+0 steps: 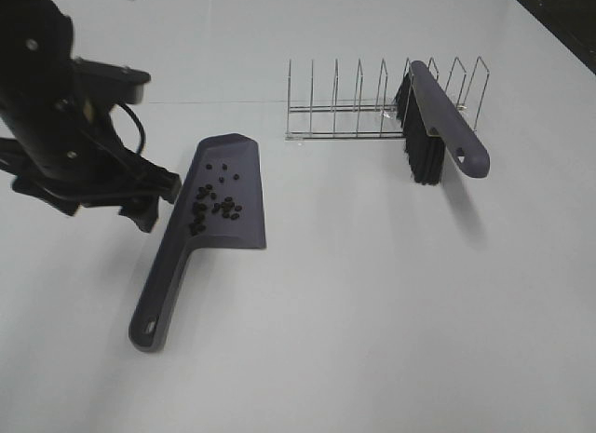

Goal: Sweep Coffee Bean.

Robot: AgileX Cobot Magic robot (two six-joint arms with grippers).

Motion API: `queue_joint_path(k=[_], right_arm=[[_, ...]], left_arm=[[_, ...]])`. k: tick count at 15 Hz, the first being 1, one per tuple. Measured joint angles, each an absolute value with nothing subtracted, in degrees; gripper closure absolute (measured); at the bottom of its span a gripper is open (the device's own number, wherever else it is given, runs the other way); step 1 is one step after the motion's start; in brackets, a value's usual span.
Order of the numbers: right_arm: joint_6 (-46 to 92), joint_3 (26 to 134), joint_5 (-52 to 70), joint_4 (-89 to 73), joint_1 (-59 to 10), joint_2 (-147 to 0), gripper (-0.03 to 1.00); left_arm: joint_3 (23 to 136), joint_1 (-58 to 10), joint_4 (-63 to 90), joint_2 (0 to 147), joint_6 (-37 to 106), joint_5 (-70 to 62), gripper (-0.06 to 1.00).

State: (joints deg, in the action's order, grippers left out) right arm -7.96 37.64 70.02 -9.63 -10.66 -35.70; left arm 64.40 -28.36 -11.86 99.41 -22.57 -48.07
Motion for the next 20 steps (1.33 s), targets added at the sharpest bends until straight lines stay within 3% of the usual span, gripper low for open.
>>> queue_joint_path(k=[5, 12, 17, 20], right_arm=[[-1.0, 34.0, 70.0, -7.0, -10.7, -25.2, 0.29], [5.4, 31.7, 65.0, -7.4, -10.7, -14.3, 0.29], [5.7, 28.9, 61.2, -9.8, -10.7, -14.2, 0.29], [6.6, 28.9, 61.2, -9.8, -10.7, -14.2, 0.29]], left_arm=[[59.3, -28.4, -14.1, 71.4, -21.9, -63.7, 0.19], [33.1, -28.4, -13.3, 32.0, -16.4, -64.2, 0.19], [29.0, -28.4, -12.5, 11.2, -13.0, -60.8, 0.19], [29.0, -28.4, -12.4, 9.6, -12.7, -60.8, 0.19]])
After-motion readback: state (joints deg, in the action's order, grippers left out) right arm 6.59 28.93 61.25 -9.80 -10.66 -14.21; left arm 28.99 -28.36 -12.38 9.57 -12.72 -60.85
